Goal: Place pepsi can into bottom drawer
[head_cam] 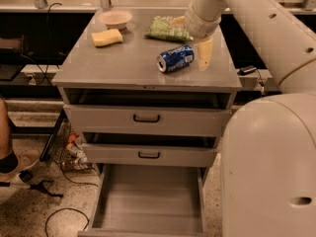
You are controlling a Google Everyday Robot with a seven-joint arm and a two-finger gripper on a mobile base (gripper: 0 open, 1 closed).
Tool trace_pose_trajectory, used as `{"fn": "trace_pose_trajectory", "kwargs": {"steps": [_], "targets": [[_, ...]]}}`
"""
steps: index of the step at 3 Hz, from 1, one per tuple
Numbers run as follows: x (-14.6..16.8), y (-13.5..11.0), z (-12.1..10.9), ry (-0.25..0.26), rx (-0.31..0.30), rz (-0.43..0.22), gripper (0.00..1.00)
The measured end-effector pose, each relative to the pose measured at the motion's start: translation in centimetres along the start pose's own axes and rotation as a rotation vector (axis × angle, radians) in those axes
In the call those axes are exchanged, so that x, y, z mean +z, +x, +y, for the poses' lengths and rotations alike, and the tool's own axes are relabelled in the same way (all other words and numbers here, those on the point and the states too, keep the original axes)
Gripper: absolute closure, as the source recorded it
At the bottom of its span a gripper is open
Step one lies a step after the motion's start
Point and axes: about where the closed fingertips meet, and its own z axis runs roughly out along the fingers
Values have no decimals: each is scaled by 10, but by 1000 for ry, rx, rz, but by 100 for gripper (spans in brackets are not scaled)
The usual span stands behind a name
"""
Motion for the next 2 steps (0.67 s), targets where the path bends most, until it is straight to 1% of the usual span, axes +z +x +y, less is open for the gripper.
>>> {"fn": "trace_pose_trajectory", "kwargs": {"steps": [1, 2], "targets": [[12, -12, -5, -17, -11, -3, 0], [32, -18, 1, -57, 16, -23, 19]]}}
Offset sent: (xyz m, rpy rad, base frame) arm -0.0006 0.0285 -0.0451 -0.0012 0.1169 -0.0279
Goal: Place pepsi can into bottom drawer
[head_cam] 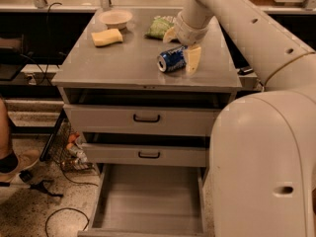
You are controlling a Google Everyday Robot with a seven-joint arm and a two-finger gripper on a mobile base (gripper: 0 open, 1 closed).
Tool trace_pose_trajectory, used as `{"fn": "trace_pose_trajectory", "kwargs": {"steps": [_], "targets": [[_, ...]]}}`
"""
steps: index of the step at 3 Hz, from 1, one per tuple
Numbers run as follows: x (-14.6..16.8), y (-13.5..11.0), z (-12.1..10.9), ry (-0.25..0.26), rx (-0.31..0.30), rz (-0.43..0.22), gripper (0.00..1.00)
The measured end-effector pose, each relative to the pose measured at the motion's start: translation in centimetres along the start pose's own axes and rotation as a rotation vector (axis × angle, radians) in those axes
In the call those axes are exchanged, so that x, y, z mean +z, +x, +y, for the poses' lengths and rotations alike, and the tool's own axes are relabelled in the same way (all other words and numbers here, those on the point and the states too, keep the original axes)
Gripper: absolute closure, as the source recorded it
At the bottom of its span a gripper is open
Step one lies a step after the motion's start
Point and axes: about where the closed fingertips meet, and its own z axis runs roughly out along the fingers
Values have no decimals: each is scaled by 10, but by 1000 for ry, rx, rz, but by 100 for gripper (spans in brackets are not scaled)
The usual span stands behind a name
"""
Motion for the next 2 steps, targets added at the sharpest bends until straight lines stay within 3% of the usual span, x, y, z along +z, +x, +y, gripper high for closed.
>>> {"fn": "trace_pose_trajectory", "kwargs": {"steps": [2], "targets": [[16, 2, 7, -29, 50, -17, 66]]}}
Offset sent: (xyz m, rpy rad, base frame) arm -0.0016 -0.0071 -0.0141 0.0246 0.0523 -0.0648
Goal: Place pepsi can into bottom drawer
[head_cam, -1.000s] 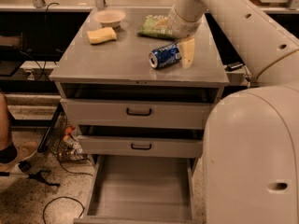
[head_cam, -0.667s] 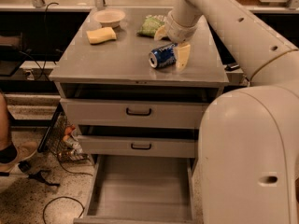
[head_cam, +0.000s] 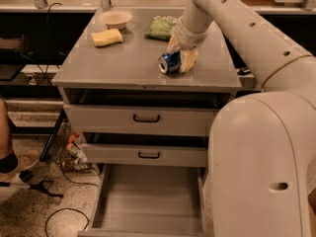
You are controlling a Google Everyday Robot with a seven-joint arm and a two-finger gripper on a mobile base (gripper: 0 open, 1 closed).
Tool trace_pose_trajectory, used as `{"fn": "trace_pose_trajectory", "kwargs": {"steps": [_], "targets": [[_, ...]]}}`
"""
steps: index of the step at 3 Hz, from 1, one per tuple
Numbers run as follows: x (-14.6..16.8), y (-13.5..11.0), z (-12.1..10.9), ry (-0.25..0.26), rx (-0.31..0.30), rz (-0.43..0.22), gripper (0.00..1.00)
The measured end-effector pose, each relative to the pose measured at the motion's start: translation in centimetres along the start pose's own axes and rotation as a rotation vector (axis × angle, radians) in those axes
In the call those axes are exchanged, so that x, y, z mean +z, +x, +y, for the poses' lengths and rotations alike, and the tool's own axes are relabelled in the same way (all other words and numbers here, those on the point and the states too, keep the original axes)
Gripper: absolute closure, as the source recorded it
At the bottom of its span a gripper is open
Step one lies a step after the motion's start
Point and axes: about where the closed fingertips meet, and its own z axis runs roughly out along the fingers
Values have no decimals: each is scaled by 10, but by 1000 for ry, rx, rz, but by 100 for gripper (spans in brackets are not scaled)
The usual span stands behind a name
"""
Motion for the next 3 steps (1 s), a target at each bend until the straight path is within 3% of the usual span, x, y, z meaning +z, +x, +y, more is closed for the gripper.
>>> {"fn": "trace_pose_trajectory", "kwargs": {"steps": [1, 2, 3], "targets": [[-35, 16, 10, 58, 69, 37, 97], [-73, 20, 31, 87, 124, 71, 100], [-88, 6, 78, 59, 264, 16, 100]]}}
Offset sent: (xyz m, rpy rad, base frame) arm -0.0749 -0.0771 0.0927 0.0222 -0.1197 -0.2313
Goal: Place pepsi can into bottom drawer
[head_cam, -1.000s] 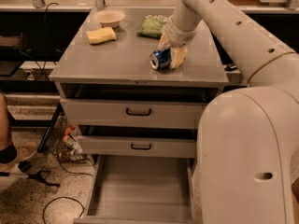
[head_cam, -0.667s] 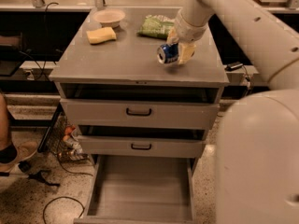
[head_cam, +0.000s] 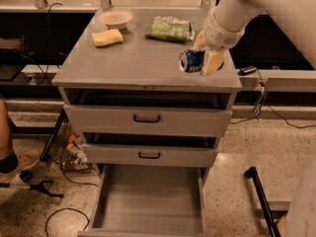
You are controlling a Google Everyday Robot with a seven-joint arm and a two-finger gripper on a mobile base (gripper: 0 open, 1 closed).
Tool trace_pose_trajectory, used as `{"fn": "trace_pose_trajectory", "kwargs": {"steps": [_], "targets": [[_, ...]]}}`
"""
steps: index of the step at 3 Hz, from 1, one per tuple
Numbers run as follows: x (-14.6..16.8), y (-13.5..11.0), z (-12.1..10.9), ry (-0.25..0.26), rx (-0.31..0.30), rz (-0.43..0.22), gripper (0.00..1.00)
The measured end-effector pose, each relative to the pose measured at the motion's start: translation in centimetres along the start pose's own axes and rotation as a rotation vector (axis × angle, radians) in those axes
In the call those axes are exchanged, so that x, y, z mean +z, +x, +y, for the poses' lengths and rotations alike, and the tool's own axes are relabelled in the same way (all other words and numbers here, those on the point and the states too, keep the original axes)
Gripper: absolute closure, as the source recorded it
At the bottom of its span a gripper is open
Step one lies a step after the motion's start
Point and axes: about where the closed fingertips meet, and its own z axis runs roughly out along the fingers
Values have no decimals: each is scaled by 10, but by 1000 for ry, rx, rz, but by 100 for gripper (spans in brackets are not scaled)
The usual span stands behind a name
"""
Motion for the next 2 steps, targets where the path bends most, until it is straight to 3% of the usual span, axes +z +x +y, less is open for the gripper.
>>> {"fn": "trace_pose_trajectory", "kwargs": {"steps": [1, 2], "targets": [[0, 0, 0, 0, 0, 0, 100], [2, -9, 27, -46, 20, 12, 100]]}}
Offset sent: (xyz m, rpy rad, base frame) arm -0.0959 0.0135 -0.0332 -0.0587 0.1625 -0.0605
